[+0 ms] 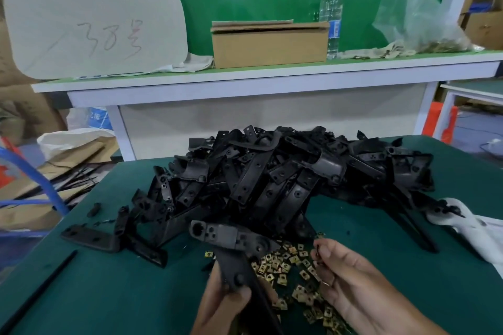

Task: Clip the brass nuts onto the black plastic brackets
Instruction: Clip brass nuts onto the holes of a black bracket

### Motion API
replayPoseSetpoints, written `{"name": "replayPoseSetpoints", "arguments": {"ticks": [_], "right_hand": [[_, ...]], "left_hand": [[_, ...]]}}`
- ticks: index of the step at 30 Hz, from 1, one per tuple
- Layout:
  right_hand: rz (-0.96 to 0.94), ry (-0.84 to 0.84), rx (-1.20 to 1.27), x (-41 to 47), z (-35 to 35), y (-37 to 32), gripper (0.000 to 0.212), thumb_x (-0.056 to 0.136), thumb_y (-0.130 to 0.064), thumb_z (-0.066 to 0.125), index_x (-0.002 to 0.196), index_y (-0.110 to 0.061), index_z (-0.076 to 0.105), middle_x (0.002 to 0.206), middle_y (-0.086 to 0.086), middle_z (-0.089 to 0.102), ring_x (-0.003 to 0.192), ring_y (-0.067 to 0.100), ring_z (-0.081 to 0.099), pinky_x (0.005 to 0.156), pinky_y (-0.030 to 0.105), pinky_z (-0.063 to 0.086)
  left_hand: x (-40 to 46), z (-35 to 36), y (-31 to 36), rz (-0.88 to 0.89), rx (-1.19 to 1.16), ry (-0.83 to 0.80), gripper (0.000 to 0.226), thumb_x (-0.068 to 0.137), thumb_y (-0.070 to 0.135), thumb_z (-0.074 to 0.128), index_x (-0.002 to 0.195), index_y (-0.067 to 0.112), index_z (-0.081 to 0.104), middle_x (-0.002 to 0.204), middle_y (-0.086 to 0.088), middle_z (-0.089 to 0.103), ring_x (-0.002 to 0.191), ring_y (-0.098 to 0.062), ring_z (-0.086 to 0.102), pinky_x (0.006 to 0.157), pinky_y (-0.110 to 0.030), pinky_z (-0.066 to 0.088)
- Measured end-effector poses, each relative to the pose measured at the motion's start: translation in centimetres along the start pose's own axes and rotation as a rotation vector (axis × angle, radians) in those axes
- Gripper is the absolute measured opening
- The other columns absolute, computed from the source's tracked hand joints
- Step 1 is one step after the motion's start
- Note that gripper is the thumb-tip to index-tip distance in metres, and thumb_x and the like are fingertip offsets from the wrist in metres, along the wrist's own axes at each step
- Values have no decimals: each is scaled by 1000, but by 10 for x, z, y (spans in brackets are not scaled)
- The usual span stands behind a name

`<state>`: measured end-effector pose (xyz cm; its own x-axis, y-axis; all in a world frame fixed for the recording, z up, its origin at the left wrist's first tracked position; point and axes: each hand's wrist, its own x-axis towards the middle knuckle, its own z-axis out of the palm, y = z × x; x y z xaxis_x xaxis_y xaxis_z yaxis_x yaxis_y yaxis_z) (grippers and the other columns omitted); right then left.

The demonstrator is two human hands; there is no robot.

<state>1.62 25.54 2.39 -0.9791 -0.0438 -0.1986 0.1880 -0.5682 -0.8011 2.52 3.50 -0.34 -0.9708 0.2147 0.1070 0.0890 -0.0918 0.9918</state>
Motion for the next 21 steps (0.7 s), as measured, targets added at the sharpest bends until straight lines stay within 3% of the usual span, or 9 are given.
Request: {"name": "replayPoseSetpoints", "arguments": {"ticks": [2,3,5,7,9,11,13,15,21], "right_hand": [[4,-11,-3,-2,1,0,11,74,-14,72,81,-13,79,77,4,63,50,9,44,38,20,34],[5,-16,-5,-3,1,0,11,74,-14,72,81,-12,79,77,4,62,50,9,44,39,19,33],[7,-15,-7,-4,1,0,11,74,-15,72,82,-12,79,77,4,62,49,8,44,39,19,33],[2,-13,-15,-5,1,0,11,74,-16,72,82,-13,79,78,4,62,48,8,43,38,19,33],[-4,-29,-46,-8,1,-1,12,74,-18,74,83,-14,79,79,3,62,50,7,43,40,19,35],[-9,-59,-90,-12,3,-3,11,74,-22,76,84,-17,78,80,1,62,53,6,42,44,19,37],[-11,-97,-149,-17,5,-6,7,75,-26,76,80,-21,77,78,-3,62,55,6,43,48,19,40],[-13,-133,-208,-22,9,-7,4,79,-29,76,78,-25,75,77,-5,64,57,5,44,51,19,41],[-3,-219,-277,-30,13,-2,15,77,-30,84,84,-24,72,84,-3,61,74,7,56,69,25,46]], "left_hand": [[-3,-2,0,-43,-114,-79,86,31,83,79,98,28,81,96,-1,77,79,-16,71,78,-29,49],[-5,1,7,-31,-181,-133,66,53,67,88,100,21,82,95,-12,76,79,-29,69,76,-34,46],[-5,4,11,-41,-188,-81,51,68,25,81,117,10,74,100,-23,75,86,-35,72,79,-39,54],[-3,0,13,3,-183,-106,76,65,16,84,135,13,56,110,-18,75,96,-28,74,77,-27,56],[-1,1,15,83,-97,-123,83,62,23,82,138,27,51,116,-2,74,97,-21,73,77,-21,55],[-3,3,19,49,-121,-177,65,63,33,84,124,35,60,96,-3,77,74,-18,68,66,-19,50],[-4,8,19,28,-90,-186,52,64,49,89,106,30,65,64,4,60,54,-9,47,54,-15,38],[-6,10,15,39,-28,-154,41,67,56,85,92,33,63,59,9,38,52,-5,31,52,-13,27],[-5,5,5,101,151,-115,56,74,77,69,120,44,67,69,24,54,64,7,50,63,-5,37]]}}
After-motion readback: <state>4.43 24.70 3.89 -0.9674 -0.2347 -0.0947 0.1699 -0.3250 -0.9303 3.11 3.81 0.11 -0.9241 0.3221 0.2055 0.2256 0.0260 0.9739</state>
